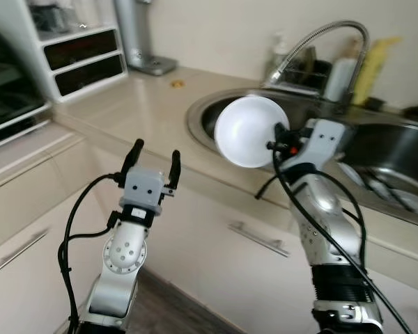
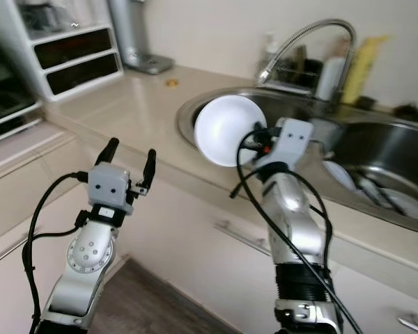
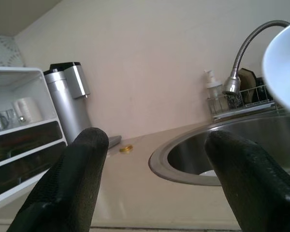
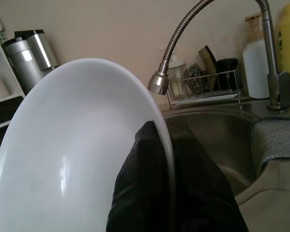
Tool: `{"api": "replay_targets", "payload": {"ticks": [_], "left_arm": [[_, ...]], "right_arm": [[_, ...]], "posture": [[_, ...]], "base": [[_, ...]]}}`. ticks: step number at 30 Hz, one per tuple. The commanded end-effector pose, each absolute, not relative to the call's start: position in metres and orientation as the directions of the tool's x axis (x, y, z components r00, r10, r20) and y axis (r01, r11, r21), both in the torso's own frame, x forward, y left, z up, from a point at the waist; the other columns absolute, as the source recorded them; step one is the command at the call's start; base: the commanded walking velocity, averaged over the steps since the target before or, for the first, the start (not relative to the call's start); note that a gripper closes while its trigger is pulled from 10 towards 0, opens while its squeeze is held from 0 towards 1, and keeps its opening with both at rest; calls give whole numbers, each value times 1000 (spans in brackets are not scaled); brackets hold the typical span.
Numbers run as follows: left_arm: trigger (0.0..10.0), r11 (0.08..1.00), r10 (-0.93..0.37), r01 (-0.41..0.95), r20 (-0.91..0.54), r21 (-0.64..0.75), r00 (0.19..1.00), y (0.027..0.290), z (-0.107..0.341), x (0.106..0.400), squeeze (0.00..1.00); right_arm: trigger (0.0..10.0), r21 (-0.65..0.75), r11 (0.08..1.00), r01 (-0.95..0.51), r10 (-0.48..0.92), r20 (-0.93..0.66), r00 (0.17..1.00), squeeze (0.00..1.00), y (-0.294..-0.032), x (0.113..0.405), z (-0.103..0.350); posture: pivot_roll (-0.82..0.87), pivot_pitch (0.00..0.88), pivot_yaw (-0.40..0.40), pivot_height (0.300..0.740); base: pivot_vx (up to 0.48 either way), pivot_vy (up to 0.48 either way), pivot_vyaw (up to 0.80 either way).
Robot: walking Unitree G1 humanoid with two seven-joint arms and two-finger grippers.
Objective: Kitchen organization
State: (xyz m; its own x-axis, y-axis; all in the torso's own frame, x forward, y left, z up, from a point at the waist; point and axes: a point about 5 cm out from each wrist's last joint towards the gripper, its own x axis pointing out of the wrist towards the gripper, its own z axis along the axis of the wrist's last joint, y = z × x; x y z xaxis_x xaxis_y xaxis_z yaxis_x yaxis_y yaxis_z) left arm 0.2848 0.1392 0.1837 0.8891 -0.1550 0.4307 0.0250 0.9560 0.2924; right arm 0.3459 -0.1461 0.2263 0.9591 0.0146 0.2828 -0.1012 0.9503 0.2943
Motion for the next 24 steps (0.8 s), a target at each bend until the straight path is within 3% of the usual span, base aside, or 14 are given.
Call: {"api": "replay_targets", "payload": {"ticks": [1, 3, 4, 10, 15, 18, 19, 22, 23, 24], "left_arm": [[10000, 955, -154, 22, 430, 295, 890, 141, 185, 284, 0], [10000, 955, -154, 22, 429, 296, 890, 141, 185, 285, 0], [10000, 955, -153, 22, 428, 296, 891, 141, 185, 285, 0], [10000, 955, -150, 20, 424, 295, 893, 142, 183, 284, 0], [10000, 955, -150, 21, 422, 295, 894, 142, 183, 284, 0], [10000, 955, -151, 22, 422, 295, 894, 142, 183, 284, 0], [10000, 955, -151, 23, 421, 295, 894, 142, 182, 284, 0], [10000, 955, -152, 24, 419, 295, 895, 141, 182, 284, 0], [10000, 955, -152, 25, 418, 295, 895, 141, 181, 284, 0], [10000, 955, -153, 25, 417, 295, 896, 141, 181, 284, 0]], "right_arm": [[10000, 291, 949, -118, 25, 303, 953, 0, -138, 347, 233], [10000, 294, 951, -99, 6, 303, 953, 0, -141, 347, 233], [0, 298, 951, -82, -14, 305, 952, 0, -144, 347, 233], [0, 321, 947, -9, -90, 290, 953, 0, -154, 349, 230], [0, 339, 941, -1, -98, 274, 957, 0, -154, 350, 228], [0, 341, 940, 6, -103, 269, 958, 0, -154, 351, 226], [1647, 340, 940, 10, -107, 266, 958, 0, -155, 351, 226], [1451, 337, 941, 15, -110, 265, 958, 0, -156, 352, 226], [3137, 333, 943, 19, -113, 265, 958, 0, -156, 352, 226], [4196, 333, 943, 24, -118, 263, 958, 0, -157, 352, 226]], "posture": [[-27, 0, 14, 740], [-27, 0, 13, 740], [-26, 0, 13, 740], [-25, 0, 12, 740], [-27, 0, 12, 740], [-27, 0, 12, 740], [-28, 0, 12, 740], [-29, 0, 12, 740], [-29, 0, 11, 740], [-29, 0, 11, 740]], "base": [[0, 0, 0], [0, 0, 0], [0, 0, 0], [0, 0, 0], [0, 0, -800], [0, 0, 0], [0, 0, 0], [0, 0, 0], [0, 0, -800], [0, 0, -800]]}}
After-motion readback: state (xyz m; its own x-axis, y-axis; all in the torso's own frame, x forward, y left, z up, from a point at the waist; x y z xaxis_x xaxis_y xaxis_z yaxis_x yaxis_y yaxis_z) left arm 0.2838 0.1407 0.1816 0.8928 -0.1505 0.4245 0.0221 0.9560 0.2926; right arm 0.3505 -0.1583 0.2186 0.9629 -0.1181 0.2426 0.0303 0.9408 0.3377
